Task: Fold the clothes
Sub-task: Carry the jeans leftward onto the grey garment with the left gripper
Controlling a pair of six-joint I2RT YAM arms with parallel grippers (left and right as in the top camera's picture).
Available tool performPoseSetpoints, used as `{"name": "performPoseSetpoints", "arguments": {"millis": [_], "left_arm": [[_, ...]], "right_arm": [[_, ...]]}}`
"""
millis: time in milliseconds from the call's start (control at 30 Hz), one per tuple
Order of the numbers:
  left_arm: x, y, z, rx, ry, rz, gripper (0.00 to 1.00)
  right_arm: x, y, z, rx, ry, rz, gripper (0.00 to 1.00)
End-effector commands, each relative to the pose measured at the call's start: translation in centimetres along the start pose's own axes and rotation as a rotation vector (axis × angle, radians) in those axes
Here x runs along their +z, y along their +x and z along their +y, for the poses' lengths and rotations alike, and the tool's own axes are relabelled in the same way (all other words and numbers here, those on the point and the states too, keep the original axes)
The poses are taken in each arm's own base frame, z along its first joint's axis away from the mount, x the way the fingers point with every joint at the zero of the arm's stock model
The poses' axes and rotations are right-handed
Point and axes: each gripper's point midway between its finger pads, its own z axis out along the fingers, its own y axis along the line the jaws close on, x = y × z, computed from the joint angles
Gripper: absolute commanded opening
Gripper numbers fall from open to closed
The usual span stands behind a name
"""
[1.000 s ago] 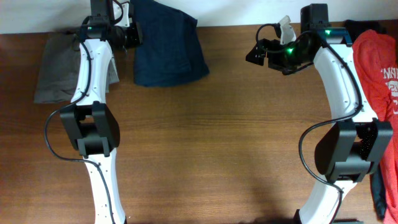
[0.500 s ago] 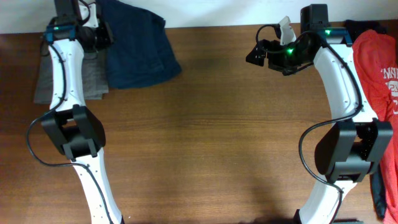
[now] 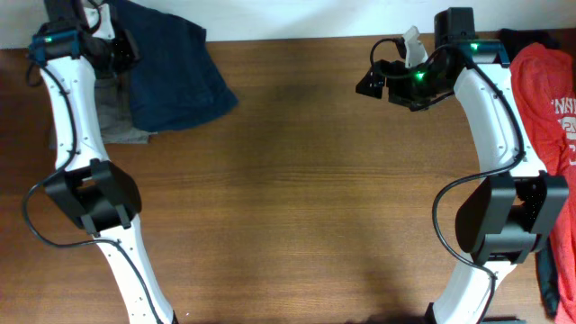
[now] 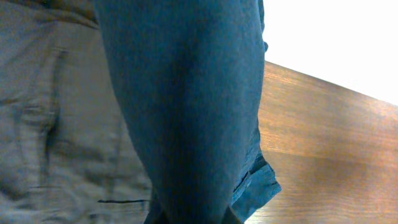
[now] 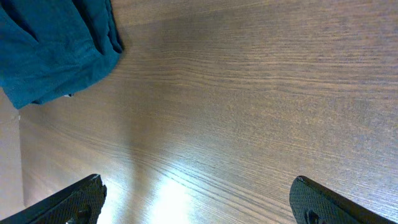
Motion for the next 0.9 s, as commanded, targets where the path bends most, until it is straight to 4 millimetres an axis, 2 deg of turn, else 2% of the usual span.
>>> {"name": "performPoseSetpoints", "arguments": {"millis": [0, 33, 233, 300, 433, 567, 700, 867], "left_arm": [[-2.5, -2.2, 1.6, -0.008, -0.015, -0.078, 0.01], [-2.9, -2.5, 2.8, -0.017, -0.050, -0.092, 0.01], [-3.7, -3.1, 5.2, 0.013, -0.103, -0.116, 0.01], [-4.1, -3.7, 6.9, 0.029, -0.172, -0.138, 0.01], [-4.4, -4.1, 7.7, 0.060, -0.224, -0.152, 0.01], [-4.4, -4.1, 7.6, 0.070, -0.219, -0.153, 0.00], [-5.0, -4.3, 5.7, 0.084, -0.148, -0.160, 0.00], [-8.4, -6.0, 2.7, 0.125, -0.103, -0.231, 0.00]], "right_arm": [[0.4, 0.3, -0.5, -0.003, 0.010, 0.015, 0.99], [0.4, 0.3, -0.5, -0.003, 0.010, 0.015, 0.99], [0.4, 0.3, -0.5, -0.003, 0.010, 0.015, 0.99], [0.4, 0.3, -0.5, -0.002, 0.010, 0.015, 0.99], [0.4, 0.4, -0.5, 0.000, 0.010, 0.018, 0.99], [0.4, 0.4, -0.5, 0.001, 0.011, 0.020, 0.99], [0.4, 0.4, -0.5, 0.001, 0.011, 0.020, 0.99], [0.4, 0.4, -0.5, 0.001, 0.011, 0.020, 0.99]]}}
